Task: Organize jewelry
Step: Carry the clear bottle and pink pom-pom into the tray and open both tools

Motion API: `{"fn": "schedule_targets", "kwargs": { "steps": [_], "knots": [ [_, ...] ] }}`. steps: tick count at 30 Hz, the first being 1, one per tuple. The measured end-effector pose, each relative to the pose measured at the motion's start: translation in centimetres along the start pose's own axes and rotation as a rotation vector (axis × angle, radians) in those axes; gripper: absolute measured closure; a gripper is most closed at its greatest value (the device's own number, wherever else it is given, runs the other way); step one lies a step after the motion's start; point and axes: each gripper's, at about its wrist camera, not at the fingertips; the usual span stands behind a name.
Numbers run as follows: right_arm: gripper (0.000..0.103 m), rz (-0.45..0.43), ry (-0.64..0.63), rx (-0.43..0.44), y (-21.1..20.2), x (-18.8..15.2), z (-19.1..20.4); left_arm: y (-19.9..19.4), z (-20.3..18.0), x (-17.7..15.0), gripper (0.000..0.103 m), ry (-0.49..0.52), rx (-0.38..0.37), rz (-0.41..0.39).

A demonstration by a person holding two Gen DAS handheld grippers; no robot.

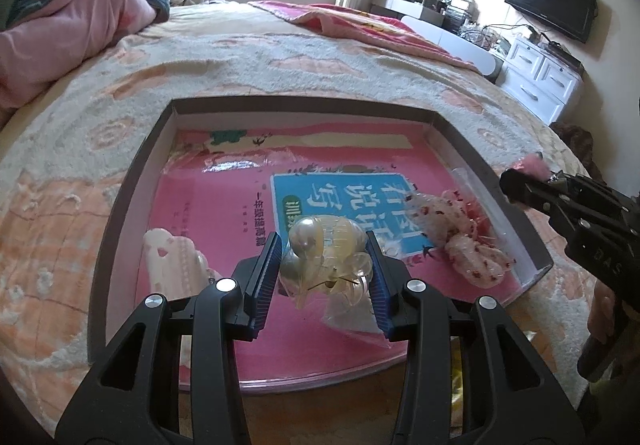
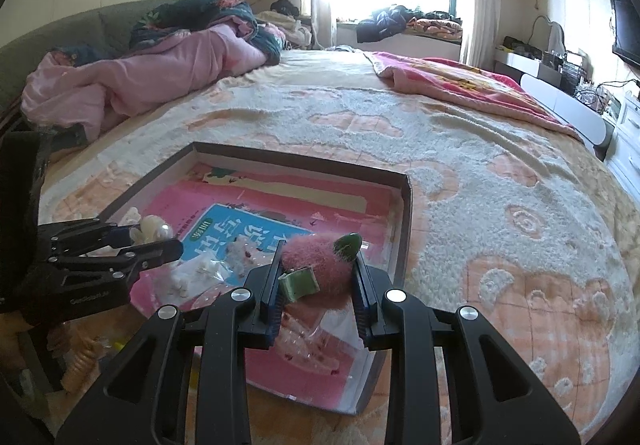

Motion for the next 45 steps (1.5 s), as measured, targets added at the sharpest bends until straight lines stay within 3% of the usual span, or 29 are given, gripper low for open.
{"fn": "schedule_targets", "kwargs": {
  "steps": [14,26,29,39,43,45],
  "knots": [
    [0.075,0.102,0.011,-0.011,4.6,0.7,0.3,-0.2,1.0,-0.2,0.07,-0.046,0.025,0.003],
    [0.073,0.113,0.024,-0.008,5.1,0.3,0.4,0.0,1.4,-0.3,0.07,-0.061,0.025,0.015],
    [0.07,0.108,0.031,0.0,4.8,0.2,0.4,0.0,1.3,-0.3,0.07,-0.06,0.025,0.015],
    [0.046,0.062,0.068,0.016,2.3,-0.1,0.0,0.0,1.3,-0.3,0.07,-0.06,0.026,0.015],
    [0.044,0.043,0.076,0.02,0.9,-0.3,-0.3,-0.4,1.5,-0.2,0.069,-0.061,0.027,0.005],
    [0.044,0.038,0.08,0.02,0.4,-0.5,-0.5,-0.6,1.5,-0.1,0.064,-0.061,0.028,0.002]
  ]
}}
Point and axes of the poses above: each gripper's, at about its wrist camera, not at the fingertips, and y roughly the way its jaws point, z to its left, x to its top, and after that the axes turned 8 degrees about y, right-handed
